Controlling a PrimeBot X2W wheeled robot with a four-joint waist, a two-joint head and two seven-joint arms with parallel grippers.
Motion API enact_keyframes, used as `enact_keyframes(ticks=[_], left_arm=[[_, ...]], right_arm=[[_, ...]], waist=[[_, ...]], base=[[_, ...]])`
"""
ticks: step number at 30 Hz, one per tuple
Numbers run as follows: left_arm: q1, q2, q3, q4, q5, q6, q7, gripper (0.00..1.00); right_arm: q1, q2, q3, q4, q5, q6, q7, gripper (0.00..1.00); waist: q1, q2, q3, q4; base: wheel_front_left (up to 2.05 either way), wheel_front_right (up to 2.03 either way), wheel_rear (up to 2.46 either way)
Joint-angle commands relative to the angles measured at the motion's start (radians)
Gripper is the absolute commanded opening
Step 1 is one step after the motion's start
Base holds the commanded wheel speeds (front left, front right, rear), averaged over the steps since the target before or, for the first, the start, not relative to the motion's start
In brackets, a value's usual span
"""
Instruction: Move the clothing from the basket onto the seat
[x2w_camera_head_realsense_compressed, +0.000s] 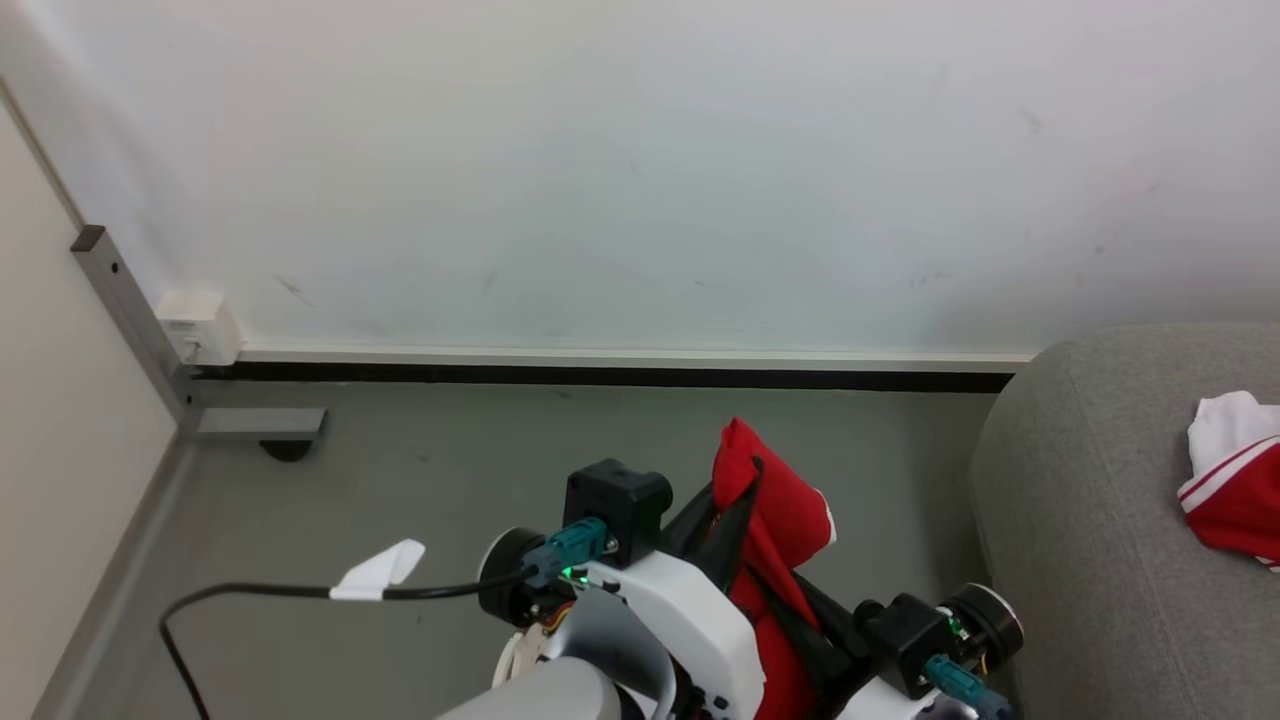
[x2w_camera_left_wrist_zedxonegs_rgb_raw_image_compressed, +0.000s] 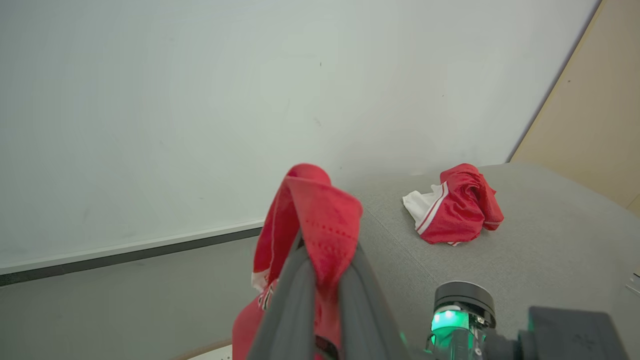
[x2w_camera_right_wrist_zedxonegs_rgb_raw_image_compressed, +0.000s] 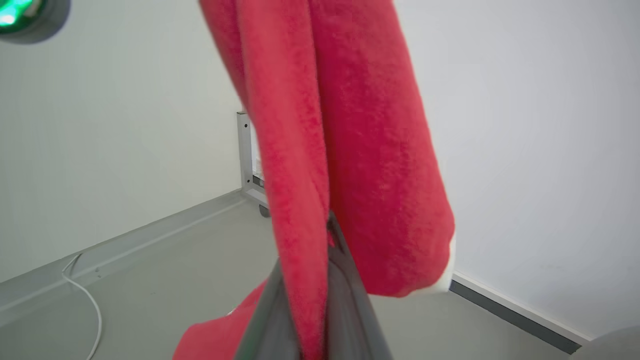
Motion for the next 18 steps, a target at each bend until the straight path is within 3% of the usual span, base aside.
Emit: enact_keyframes(ticks=[1, 2, 3, 4, 10, 18], left_arm=[[0.001, 0.009, 0.007, 0.007, 0.007, 0.004, -0.008, 0.31], [0.003, 0.011, 0.008, 0.009, 0.008, 0.007, -0.01, 0.45], [0.005, 0.013, 0.009, 0.013, 0.011, 0.007, -0.014, 0.81], [0.007, 0.017, 0.008, 0.017, 0.014, 0.009, -0.019, 1.0], [0.02, 0.025, -0.003, 0.058, 0.022, -0.004, -0.04, 1.0], [0.028, 0.02, -0.018, 0.11, 0.029, -0.037, -0.077, 1.0]], right_arm=[[-0.009, -0.002, -0.01, -0.003, 0.013, -0.003, 0.001, 0.0], [-0.008, -0.003, -0.015, -0.01, 0.02, -0.003, 0.001, 0.0], [-0.008, -0.007, -0.016, -0.016, 0.024, -0.003, 0.001, 0.0], [-0.009, -0.013, -0.015, -0.025, 0.027, -0.003, 0.001, 0.0], [-0.018, -0.057, -0.039, -0.083, 0.048, -0.003, 0.001, 0.0], [-0.019, -0.141, -0.12, -0.161, 0.094, -0.003, 0.001, 0.0]], waist=[[-0.0001, 0.0, 0.003, -0.008], [-0.0001, 0.0, 0.005, -0.012], [-0.0001, 0.0, 0.007, -0.017], [-0.0001, 0.0, 0.009, -0.022], [-0.0001, 0.0, 0.026, -0.073], [-0.0001, 0.0, 0.049, -0.193]], base=[[0.0, 0.0, 0.0], [0.0, 0.0, 0.0], [0.0, 0.0, 0.0], [0.0, 0.0, 0.0], [0.0, 0.0, 0.0], [0.0, 0.0, 0.0]])
